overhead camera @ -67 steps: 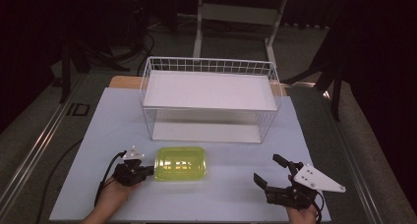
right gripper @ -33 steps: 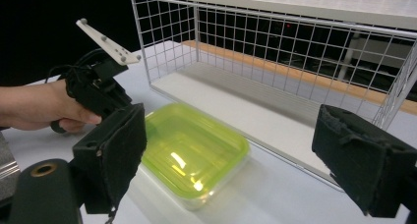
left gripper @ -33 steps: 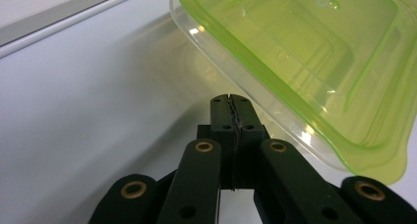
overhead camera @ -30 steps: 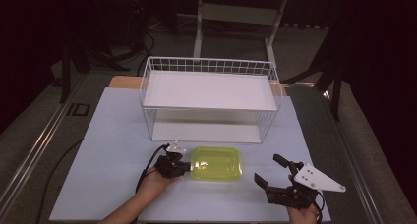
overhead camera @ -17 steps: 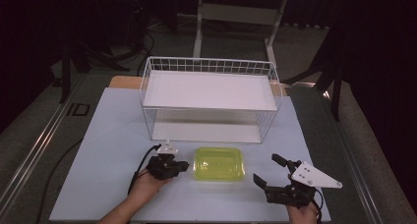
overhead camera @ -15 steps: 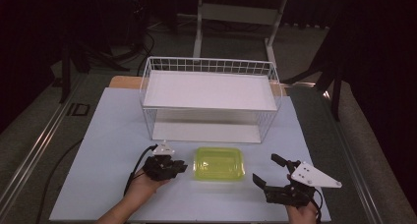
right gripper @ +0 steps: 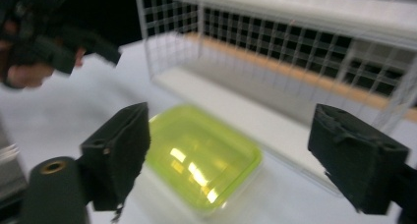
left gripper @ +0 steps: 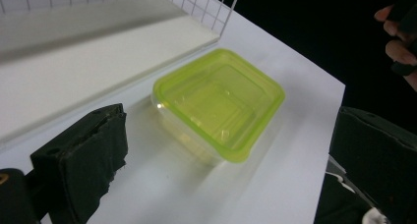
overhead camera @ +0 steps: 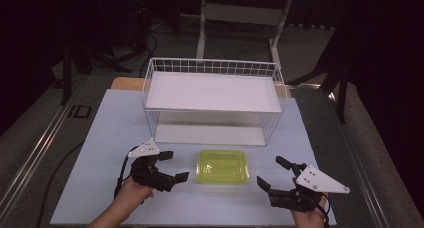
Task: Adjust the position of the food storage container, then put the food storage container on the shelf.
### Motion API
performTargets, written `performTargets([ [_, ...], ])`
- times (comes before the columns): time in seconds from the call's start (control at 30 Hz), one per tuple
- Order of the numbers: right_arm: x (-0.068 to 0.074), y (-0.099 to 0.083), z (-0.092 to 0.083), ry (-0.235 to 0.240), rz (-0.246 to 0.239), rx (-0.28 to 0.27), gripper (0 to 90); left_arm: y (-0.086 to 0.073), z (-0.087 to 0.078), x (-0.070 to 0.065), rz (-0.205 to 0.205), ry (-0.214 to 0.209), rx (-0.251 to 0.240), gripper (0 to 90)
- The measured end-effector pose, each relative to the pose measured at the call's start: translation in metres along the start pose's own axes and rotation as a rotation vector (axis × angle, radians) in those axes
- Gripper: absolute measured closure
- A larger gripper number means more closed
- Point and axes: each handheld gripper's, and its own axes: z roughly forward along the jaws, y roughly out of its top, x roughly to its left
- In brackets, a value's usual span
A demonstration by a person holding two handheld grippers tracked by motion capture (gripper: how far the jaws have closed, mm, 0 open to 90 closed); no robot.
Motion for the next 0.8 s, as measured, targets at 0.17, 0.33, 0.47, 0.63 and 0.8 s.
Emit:
performTargets([
  [0.17, 0.001, 0.008, 0.005, -0.008, -0.056, 0.067, 16.8, 0.011, 0.011, 0.001, -0.009, -0.011, -0.009, 2.0],
  [0.33, -0.008, 0.017, 0.019, 0.006, -0.002, 0.156, 13.7, 0.019, 0.025, 0.003, -0.025, 0.002, -0.002, 2.0],
  [0.47, -0.013, 0.02, 0.03, -0.003, 0.057, 0.183, 11.8, 0.023, 0.035, 0.005, -0.073, -0.007, 0.031, 2.1],
  [0.63, -0.024, 0.013, 0.054, 0.031, 0.176, 0.226, 11.6, 0.026, 0.048, 0.006, -0.102, 0.013, 0.065, 2.1],
  [0.8, -0.037, 0.0, 0.072, 0.068, 0.278, 0.306, 13.9, 0.024, 0.055, 0.011, -0.158, 0.038, 0.085, 2.6],
])
